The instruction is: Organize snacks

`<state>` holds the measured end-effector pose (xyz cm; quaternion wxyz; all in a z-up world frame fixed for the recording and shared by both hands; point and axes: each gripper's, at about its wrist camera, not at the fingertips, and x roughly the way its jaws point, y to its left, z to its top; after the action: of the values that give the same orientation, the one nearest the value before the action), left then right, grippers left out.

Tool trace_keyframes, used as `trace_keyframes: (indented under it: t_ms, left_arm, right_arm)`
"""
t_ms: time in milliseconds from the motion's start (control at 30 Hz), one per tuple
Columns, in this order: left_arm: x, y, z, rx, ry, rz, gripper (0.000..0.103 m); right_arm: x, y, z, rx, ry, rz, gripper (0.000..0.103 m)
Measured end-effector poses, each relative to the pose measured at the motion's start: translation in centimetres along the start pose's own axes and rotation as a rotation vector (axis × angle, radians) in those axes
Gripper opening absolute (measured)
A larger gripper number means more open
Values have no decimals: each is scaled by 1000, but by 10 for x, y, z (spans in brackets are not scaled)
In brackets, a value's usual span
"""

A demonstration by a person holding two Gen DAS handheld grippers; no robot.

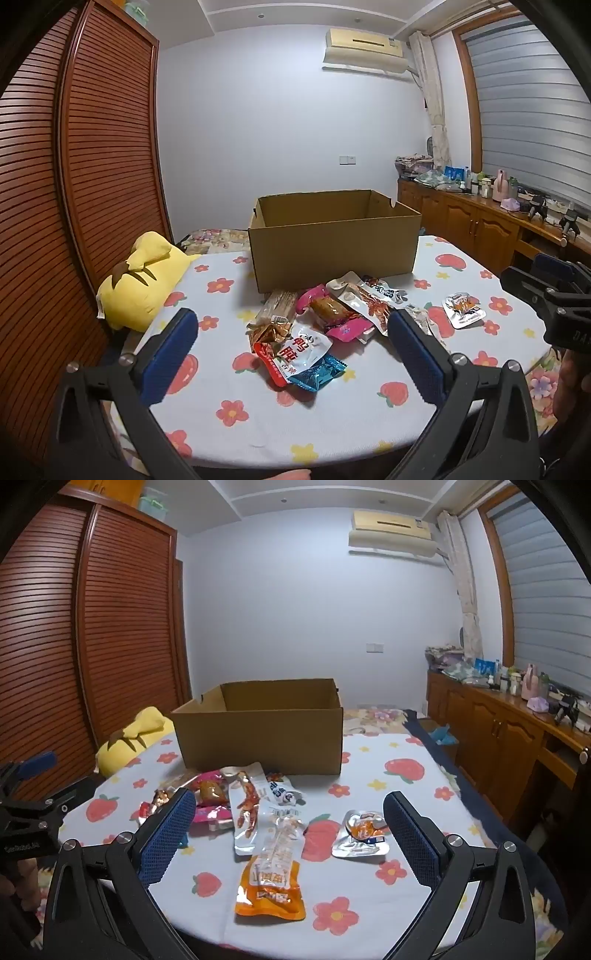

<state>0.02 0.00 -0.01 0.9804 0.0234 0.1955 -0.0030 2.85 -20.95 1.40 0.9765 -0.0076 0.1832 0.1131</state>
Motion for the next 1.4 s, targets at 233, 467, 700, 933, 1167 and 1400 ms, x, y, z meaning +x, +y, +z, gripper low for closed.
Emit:
trace_keyframes:
  t_ms: [233, 467, 700, 933, 1167, 1400]
  left_arm:
    - [0, 0, 0, -5, 0, -2, 103]
    - [-3, -3, -2, -1, 0, 1, 103]
    - [-4, -3, -3, -1, -1, -1, 103]
    - [-3, 0, -1, 2, -1, -6, 103]
    - [-3, 0, -1, 2, -1, -7, 103]
    - [-3, 0, -1, 1, -2, -6, 103]
  right_arm:
    - [0, -2, 0, 5, 5, 0, 103]
    - [-2, -2, -2, 7, 0, 1, 103]
    - [-5, -3, 0, 0, -4, 1, 103]
    - [-5, 1, 0, -2, -5, -2, 103]
    - [-6, 1, 1, -1, -1, 2, 103]
    - [-6, 1, 1, -3, 0, 2, 103]
